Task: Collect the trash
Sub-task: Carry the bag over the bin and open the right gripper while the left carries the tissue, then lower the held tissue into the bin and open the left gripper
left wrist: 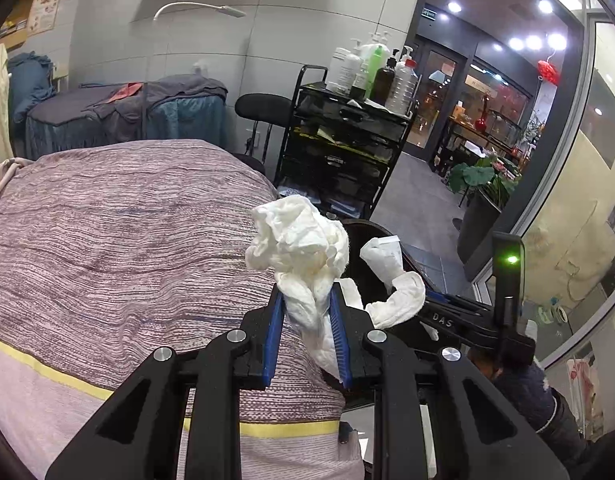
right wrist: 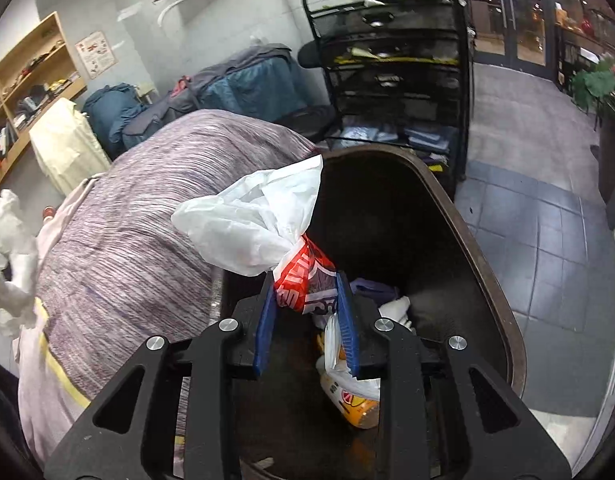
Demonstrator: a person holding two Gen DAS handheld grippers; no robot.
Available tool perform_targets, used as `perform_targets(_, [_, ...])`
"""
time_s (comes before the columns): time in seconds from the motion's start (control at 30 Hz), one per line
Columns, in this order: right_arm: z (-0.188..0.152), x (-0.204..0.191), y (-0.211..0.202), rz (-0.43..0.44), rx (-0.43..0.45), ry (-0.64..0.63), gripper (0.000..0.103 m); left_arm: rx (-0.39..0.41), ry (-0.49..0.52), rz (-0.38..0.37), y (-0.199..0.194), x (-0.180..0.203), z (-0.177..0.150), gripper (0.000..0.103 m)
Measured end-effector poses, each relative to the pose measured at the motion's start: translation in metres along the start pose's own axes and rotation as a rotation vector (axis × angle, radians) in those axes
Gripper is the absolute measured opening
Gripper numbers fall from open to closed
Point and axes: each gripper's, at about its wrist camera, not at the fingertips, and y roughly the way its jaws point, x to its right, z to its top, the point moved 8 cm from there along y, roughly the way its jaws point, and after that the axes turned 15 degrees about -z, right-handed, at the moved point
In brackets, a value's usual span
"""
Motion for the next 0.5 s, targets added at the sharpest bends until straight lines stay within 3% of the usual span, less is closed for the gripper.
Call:
perform_targets(0.07, [-0.003, 0.004, 0.005, -0.025, -0.011, 0.013, 0.050, -0.007, 0.001, -0.005, 0.003, 0.002, -0.001, 0.023])
perform_targets(0.17, [-0.004, 0.010, 0.006, -0.034, -0.008, 0.040, 0.064, -0.019, 0.003, -0.010, 0.007, 0.003, -0.002, 0.023])
perform_targets(0.5, [0.009, 0.019, -0.013, -0.045, 0.067, 0.069, 0.070, -0.047, 0.029, -0.035, 0.024, 0.017, 0.000, 0.023])
